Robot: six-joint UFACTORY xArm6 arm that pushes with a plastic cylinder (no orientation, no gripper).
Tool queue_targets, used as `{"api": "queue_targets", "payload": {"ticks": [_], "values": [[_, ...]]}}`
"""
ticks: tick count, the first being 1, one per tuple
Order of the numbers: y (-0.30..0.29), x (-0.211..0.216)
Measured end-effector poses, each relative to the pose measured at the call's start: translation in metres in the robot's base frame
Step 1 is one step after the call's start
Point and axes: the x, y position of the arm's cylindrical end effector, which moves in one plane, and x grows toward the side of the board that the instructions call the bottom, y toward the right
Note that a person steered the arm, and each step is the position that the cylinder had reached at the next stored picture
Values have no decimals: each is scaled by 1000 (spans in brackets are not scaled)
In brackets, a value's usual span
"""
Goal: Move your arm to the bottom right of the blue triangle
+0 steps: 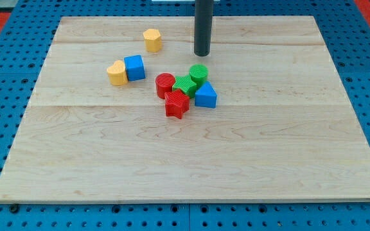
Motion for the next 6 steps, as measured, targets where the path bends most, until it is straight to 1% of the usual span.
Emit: {"api": "queue_targets", "payload": {"ticks": [1,2,3,4,6], "values": [[13,40],[19,70],[19,71],[19,101],[19,103]]}}
